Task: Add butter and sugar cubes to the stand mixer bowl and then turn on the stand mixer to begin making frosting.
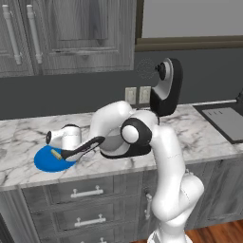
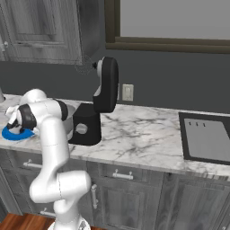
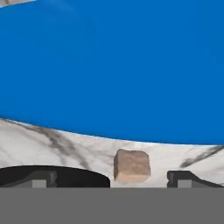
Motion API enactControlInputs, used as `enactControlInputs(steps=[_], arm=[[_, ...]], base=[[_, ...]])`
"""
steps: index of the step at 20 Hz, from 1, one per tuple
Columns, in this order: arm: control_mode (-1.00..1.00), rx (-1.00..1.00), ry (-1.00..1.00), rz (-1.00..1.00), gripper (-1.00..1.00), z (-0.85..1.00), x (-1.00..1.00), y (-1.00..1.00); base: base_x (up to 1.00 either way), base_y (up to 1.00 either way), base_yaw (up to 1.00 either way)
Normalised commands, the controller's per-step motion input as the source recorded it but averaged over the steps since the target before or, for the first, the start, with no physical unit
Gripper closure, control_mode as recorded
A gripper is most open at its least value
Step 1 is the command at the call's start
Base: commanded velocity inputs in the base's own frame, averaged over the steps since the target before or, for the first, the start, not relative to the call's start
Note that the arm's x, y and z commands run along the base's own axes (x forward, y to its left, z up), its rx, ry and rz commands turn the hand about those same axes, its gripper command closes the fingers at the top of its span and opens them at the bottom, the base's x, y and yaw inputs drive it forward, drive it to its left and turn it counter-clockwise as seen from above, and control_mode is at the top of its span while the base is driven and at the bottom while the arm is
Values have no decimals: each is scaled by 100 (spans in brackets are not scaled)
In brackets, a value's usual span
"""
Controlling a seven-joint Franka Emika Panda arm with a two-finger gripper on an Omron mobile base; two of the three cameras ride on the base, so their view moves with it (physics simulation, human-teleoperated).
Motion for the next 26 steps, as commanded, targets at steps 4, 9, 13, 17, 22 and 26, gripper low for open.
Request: enactControlInputs(steps=[4, 9, 13, 17, 22, 26], arm=[[-100, 0, 0, 0, -100, -13, 20, 1], [-100, 0, 0, 1, -100, -13, 15, 6], [-100, 0, 0, 1, -100, -12, 13, 6], [-100, 0, 0, 0, -100, -12, 1, -1], [-100, -1, 0, 0, -100, -8, 0, -20], [-100, 0, 0, 0, -100, -5, 0, -29]], base=[[0, 0, 0], [0, 0, 0], [0, 0, 0], [0, 0, 0], [0, 0, 0], [0, 0, 0]])
